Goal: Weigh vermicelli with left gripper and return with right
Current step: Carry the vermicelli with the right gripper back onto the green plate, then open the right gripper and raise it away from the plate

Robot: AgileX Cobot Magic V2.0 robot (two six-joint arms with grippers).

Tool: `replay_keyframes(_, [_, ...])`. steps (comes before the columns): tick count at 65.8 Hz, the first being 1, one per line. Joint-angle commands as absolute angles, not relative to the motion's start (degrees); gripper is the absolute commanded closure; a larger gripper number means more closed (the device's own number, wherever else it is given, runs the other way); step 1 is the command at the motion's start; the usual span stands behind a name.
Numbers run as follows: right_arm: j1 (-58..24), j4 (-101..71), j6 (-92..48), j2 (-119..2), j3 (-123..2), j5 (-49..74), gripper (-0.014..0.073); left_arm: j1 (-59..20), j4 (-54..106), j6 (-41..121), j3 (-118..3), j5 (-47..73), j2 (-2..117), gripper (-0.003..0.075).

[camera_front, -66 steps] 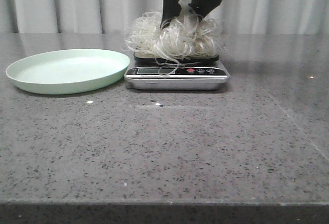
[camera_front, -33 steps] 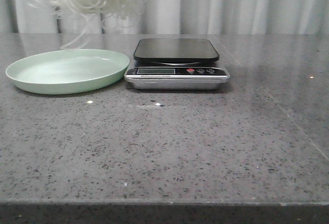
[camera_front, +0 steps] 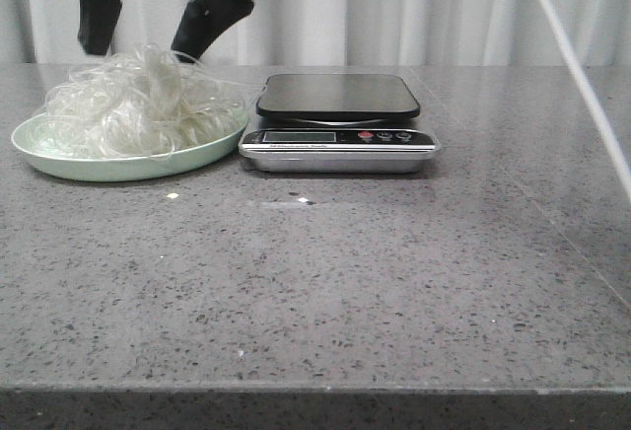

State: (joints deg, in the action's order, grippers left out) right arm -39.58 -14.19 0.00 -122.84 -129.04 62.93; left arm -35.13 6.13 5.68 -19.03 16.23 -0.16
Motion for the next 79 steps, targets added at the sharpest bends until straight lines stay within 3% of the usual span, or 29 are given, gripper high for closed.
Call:
replay_keyframes(1, [-37.4,-14.7,-0.4,-114.2,-131.1,61.9,-0.0016,-34.9,6.4,5.6,-20.3,11.9,0.4,0.0594])
replay_keyframes(16, [-33.8,-10.4,-0.4,-102.1,-123.2,61.2,-0.0016,-34.9,6.4,5.6,-20.3,11.9,0.4,0.0594])
replay_keyframes(50, [-24.6,-8.4,-0.4,-57.2,-65.0,35.3,-0.0016,-34.9,6.4,5.6,-20.3,11.9,0.4,0.0594])
replay_keyframes(79, [-24.1,-6.6,-0.4,-15.8,-32.8,22.4,-0.0016,-34.9,6.4,5.6,-20.1,11.9,0.4,0.0594])
